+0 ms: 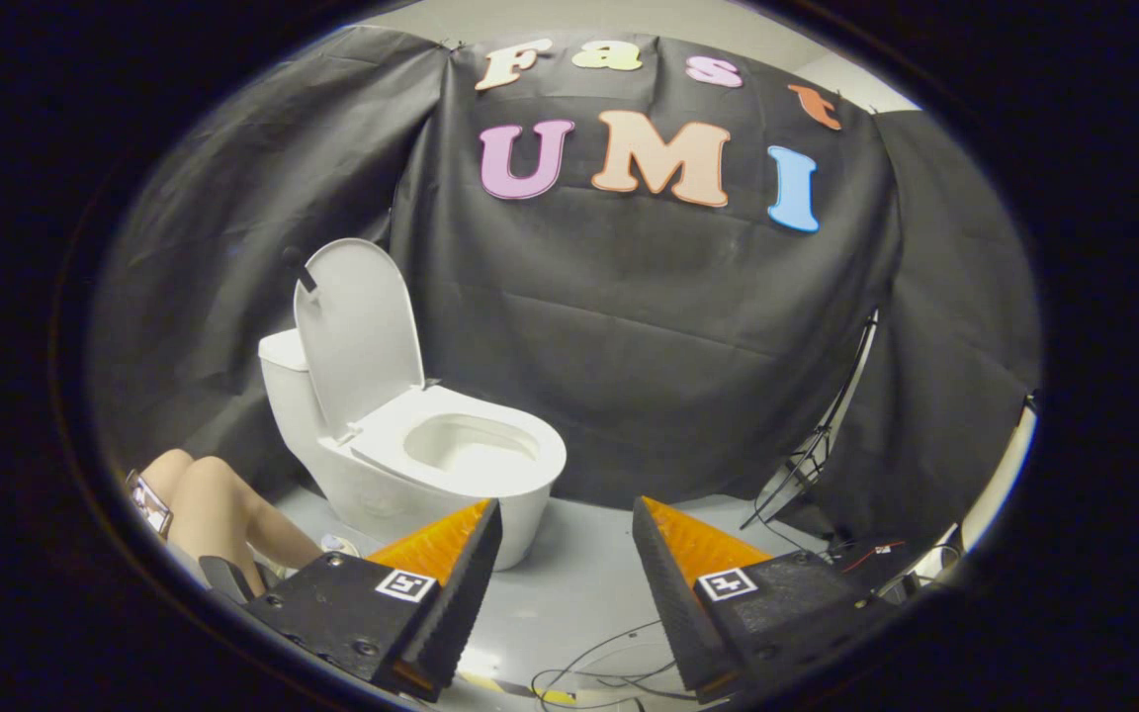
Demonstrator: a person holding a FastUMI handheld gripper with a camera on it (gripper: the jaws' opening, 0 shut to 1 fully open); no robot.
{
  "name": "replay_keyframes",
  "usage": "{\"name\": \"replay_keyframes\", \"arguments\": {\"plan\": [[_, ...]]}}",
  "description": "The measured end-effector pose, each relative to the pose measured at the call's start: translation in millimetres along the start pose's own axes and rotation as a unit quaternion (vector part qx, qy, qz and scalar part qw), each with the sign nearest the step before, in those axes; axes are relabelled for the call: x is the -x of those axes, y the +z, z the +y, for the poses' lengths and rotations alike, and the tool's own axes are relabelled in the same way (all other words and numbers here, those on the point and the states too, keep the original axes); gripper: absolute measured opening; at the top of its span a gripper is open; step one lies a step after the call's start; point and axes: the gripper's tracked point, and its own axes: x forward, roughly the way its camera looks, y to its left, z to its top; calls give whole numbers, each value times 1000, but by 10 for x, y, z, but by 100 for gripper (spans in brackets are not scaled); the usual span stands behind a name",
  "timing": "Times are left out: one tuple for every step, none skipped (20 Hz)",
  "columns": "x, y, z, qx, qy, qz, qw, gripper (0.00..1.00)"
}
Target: Open the toilet lid.
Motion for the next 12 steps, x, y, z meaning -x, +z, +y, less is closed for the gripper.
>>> {"name": "replay_keyframes", "arguments": {"plan": [[-11,-27,-2,-5,0,3,1000,81],[-18,-62,-3,-10,0,6,1000,82],[-25,-95,-4,-13,0,9,1000,82],[-35,-127,-9,-15,-2,10,1000,82],[-40,-162,-27,-18,-3,14,1000,82],[-48,-204,-41,-22,-5,17,1000,82],[-43,-244,-56,-27,-5,21,999,82],[-46,-275,-61,-32,-5,25,999,82],[-42,-295,-64,-36,-5,29,999,82],[-37,-302,-56,-39,-4,30,999,81],[-40,-308,-46,-40,-3,31,999,82],[-41,-312,-37,-39,-1,33,999,81]]}}
